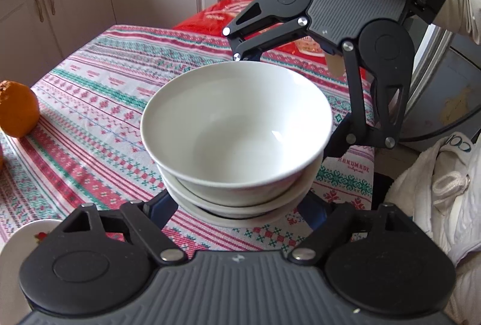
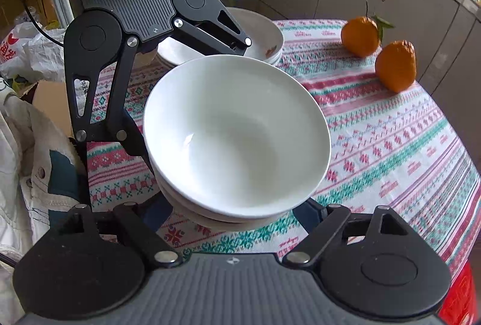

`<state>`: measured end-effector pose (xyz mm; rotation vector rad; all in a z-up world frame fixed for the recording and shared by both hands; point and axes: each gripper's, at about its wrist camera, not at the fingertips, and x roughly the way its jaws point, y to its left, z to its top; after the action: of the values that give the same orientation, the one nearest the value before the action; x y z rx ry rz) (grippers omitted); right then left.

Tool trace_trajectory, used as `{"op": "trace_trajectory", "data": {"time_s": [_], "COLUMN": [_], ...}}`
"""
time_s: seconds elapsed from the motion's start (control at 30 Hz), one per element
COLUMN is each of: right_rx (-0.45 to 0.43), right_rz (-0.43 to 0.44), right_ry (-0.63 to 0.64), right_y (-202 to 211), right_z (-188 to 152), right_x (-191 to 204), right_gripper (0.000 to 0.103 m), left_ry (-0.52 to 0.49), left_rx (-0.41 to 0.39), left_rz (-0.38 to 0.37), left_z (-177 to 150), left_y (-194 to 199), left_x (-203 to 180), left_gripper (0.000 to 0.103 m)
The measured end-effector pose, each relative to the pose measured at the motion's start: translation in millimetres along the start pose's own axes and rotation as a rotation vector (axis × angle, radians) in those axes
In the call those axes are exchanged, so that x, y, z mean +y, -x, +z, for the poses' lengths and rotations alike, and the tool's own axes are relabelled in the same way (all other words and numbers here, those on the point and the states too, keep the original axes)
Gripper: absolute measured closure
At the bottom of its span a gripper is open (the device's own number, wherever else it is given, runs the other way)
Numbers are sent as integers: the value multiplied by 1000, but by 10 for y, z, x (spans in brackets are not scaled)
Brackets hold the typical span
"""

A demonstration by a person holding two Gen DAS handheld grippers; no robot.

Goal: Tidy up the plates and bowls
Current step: 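Lift the bowl stack with both grippers and carry it over the plate stack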

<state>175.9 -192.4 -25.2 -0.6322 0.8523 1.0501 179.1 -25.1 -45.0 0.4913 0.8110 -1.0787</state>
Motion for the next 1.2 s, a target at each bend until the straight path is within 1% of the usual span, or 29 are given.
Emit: {"op": "trace_trajectory", "data": {"time_s": [0.1, 0.37, 0.67, 0.87, 0.97, 1.2], "right_rx": [-5, -37, -57, -52, -44, -31], "right_rz": [-7, -2, 49, 75, 87, 106], "right_ry": [32, 137, 250, 283, 282, 267], "right_y": [48, -35, -440, -745, -867, -1013], "right_z": [134, 665, 1254, 1481, 1537, 1580], "right_x": [14, -20, -44, -33, -45, -38], "right_gripper": [14, 14, 14, 14, 14, 14], "left_ry": [11, 55, 134, 169, 188, 218], "left_rx": [-21, -45, -25, -5, 4, 12], "left_rz": [20, 124, 235, 294, 291, 279], "left_z": [-29, -170, -495, -726, -818, -924], "left_y": [148, 540, 842, 909, 892, 866], "left_x": [40, 281, 577, 723, 789, 872], "left_gripper": [18, 18, 18, 18, 18, 18]}}
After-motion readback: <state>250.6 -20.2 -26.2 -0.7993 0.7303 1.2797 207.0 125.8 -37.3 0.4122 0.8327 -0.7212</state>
